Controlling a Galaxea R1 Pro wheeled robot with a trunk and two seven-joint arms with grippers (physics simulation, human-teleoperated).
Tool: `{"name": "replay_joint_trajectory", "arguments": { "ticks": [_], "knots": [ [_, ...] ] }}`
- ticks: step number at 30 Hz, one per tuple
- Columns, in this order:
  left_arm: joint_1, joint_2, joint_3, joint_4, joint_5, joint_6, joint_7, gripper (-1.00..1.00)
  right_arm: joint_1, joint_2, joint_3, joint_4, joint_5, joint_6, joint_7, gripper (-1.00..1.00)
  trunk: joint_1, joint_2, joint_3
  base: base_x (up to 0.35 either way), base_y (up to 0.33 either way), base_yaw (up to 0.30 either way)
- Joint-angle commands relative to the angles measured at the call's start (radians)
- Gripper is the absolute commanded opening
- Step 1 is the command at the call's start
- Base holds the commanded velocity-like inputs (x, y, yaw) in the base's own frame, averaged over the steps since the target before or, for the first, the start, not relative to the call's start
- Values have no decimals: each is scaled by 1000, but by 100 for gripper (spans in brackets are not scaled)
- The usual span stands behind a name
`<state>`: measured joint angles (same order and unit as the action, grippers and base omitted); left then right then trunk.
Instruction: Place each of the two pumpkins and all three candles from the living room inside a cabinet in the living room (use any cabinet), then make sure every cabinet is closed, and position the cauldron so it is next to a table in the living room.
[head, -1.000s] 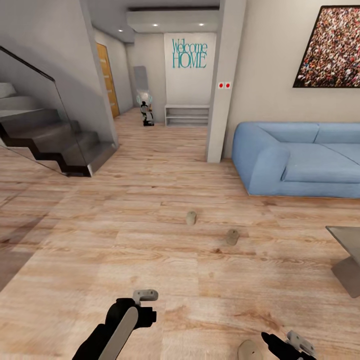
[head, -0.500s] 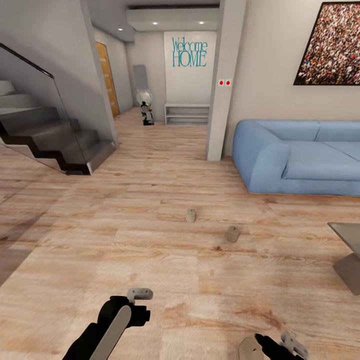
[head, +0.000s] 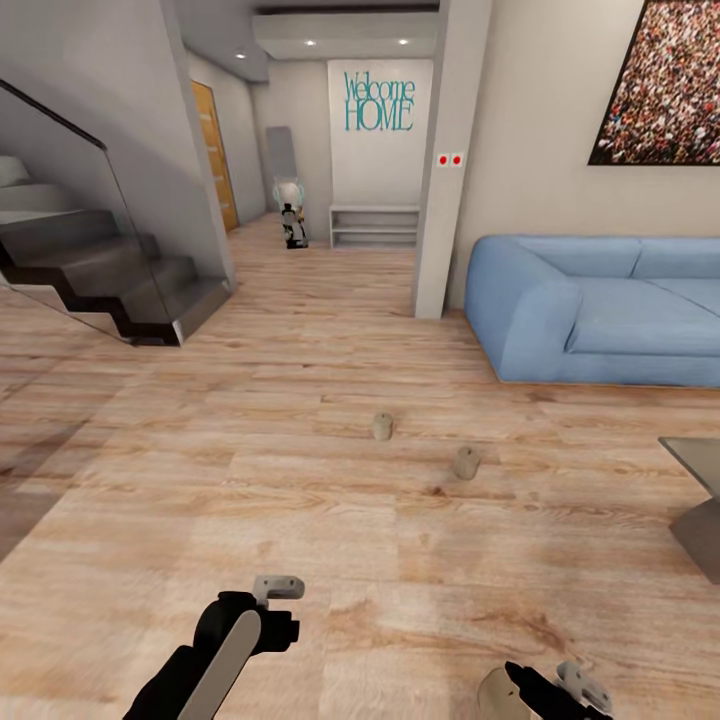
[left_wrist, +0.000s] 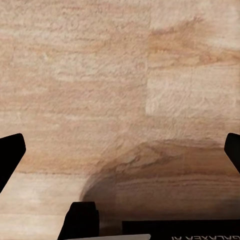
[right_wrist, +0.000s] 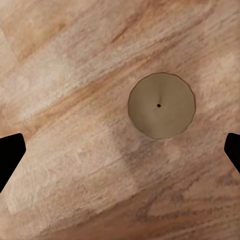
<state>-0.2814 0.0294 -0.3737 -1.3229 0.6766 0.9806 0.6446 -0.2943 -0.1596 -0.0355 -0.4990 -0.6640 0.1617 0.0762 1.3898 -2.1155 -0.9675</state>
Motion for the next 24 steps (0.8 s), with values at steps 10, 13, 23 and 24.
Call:
{"name": "replay_joint_trajectory", "arguments": {
  "ticks": [10,13,23,24],
  "knots": [
    [-1,-1,8,-2,5,0,11,100,0,1,7,-3,8,13,-5,100,38,-71,-32,0,0,0],
    [-1,0,23,-2,4,0,12,100,-2,1,7,-3,10,13,-7,100,50,-92,-42,0,0,0],
    [-1,-4,39,-3,6,-7,11,100,-33,9,8,-10,12,19,-97,100,88,-162,-73,0,0,0],
    [-1,-5,39,-4,6,-10,11,100,-58,22,16,-21,22,34,-125,100,92,-169,-76,0,0,0]
  ]
}}
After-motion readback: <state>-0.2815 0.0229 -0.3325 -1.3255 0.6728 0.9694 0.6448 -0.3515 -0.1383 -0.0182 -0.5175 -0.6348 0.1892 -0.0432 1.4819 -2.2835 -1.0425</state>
